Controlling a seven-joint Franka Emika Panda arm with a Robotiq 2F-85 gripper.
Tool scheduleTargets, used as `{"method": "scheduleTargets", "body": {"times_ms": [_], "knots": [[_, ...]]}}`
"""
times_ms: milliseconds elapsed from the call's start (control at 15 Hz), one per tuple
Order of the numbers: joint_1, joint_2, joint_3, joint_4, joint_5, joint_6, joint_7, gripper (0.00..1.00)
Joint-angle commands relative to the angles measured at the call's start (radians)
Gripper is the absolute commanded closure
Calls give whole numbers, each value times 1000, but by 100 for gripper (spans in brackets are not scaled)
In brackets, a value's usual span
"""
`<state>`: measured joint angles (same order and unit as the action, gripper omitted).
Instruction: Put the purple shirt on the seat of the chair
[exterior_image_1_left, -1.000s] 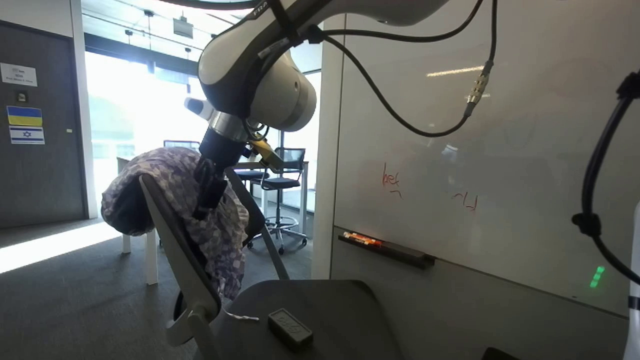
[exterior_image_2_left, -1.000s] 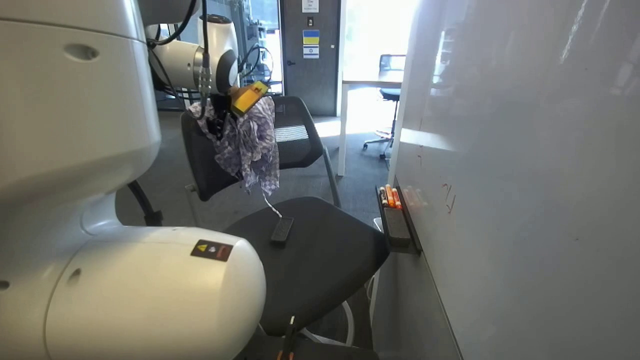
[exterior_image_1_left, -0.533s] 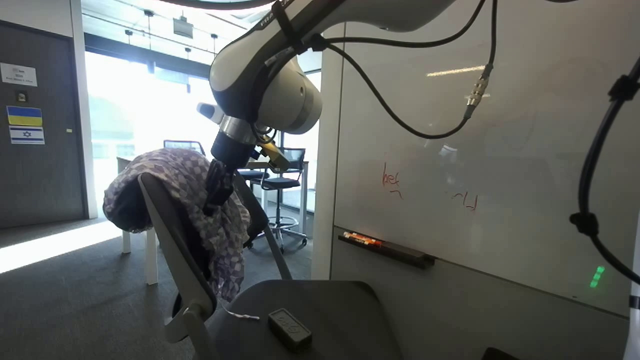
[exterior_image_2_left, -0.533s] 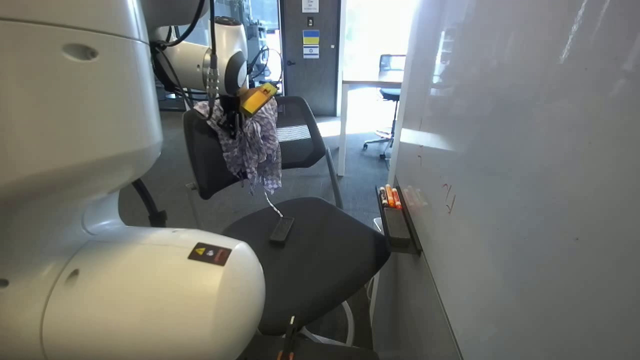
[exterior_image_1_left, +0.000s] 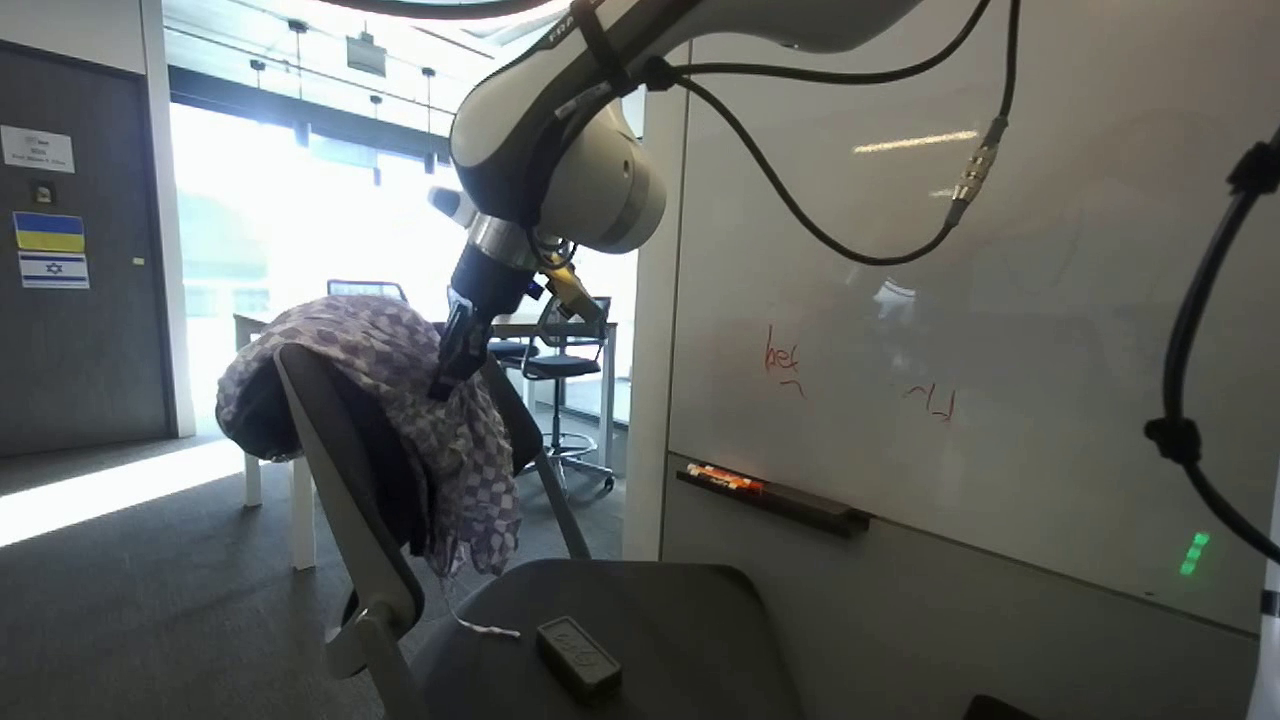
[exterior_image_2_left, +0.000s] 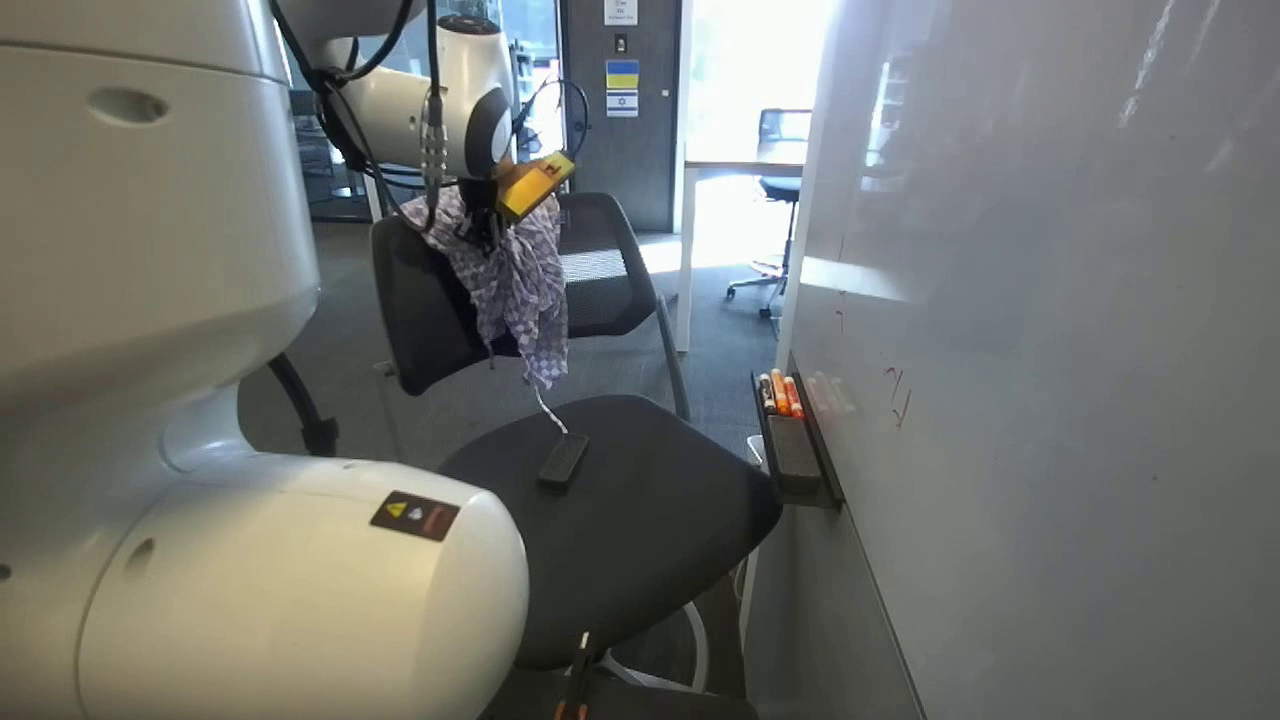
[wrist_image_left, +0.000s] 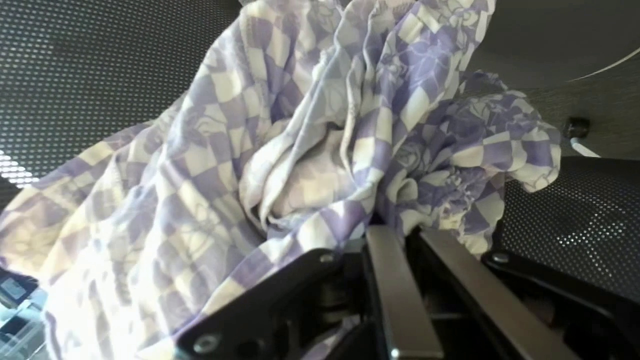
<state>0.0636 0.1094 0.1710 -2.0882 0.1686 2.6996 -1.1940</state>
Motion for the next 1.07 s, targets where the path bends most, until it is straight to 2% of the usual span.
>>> {"method": "scheduleTargets", "body": {"times_ms": [0, 333, 600, 867, 1000], "knots": [[-7, -104, -22, -62, -7, 59, 70, 94], [-27, -216, -99, -126, -129, 169, 248, 95], [-89, -284, -160, -170, -314, 246, 435, 96], [-275, -354, -128, -190, -568, 228, 686, 96], [-372, -398, -98, -194, -719, 148, 824, 95]]}}
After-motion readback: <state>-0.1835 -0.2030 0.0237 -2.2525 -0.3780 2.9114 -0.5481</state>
